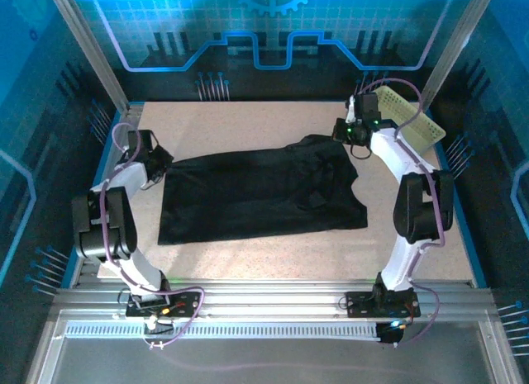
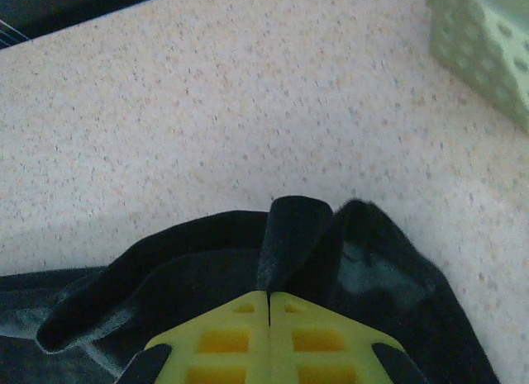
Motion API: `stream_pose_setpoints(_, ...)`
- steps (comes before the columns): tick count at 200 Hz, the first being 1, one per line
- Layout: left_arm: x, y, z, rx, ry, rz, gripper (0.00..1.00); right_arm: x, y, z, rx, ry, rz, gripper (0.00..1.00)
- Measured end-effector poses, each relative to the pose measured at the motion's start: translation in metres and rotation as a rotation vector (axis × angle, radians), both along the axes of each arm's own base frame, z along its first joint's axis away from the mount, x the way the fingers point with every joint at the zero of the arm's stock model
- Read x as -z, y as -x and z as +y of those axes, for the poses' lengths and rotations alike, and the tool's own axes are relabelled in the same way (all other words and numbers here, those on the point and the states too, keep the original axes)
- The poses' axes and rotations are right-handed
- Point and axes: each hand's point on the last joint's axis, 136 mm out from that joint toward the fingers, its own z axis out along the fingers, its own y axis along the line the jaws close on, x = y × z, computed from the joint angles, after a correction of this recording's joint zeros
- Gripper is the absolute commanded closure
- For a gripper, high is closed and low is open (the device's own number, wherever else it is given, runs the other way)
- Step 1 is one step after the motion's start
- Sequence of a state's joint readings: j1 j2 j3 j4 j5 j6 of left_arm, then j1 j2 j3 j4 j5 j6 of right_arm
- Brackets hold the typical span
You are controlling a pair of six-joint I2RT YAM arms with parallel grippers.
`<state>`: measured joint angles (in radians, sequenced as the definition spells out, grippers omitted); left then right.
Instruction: Fold the inside-out t-shirt
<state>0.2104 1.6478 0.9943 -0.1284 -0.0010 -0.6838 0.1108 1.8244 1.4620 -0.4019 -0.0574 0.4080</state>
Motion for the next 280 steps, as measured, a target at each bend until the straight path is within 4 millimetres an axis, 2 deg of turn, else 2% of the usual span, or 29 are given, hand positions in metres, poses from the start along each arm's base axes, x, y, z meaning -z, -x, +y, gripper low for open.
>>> stream_pose_setpoints(76,-0.008,0.051,-0.012,-0.015,0.015,-0.026,1.00,0.008,0.074,-0.008,0.046,-0.043,0.017,1.00)
stream_pose_setpoints(143,-0.003,0.112,-0.014,-0.075,-0.013,-0.025,1.00,0.021,0.128,-0.020,0.098,-0.036,0.049,1.00)
stream_pose_setpoints(172,0.012,0.136,-0.016,-0.088,-0.022,0.010,1.00,0.036,0.154,-0.026,0.128,-0.031,0.083,1.00)
stream_pose_setpoints(203,0.023,0.154,-0.020,-0.109,-0.002,0.023,1.00,0.061,0.177,-0.030,0.158,-0.034,0.148,1.00)
stream_pose_setpoints(225,0.034,0.165,-0.022,-0.122,0.014,0.044,0.92,0.077,0.189,-0.031,0.178,-0.040,0.193,1.00)
stream_pose_setpoints(246,0.037,0.169,-0.023,-0.130,0.025,0.063,0.73,0.081,0.192,-0.031,0.191,-0.046,0.208,0.87)
stream_pose_setpoints(264,0.037,0.174,-0.023,-0.130,0.022,0.077,0.61,0.075,0.193,-0.035,0.205,-0.034,0.198,0.64)
stream_pose_setpoints(280,0.028,0.178,-0.022,-0.136,0.013,0.075,0.58,0.058,0.188,-0.040,0.218,-0.013,0.164,0.54)
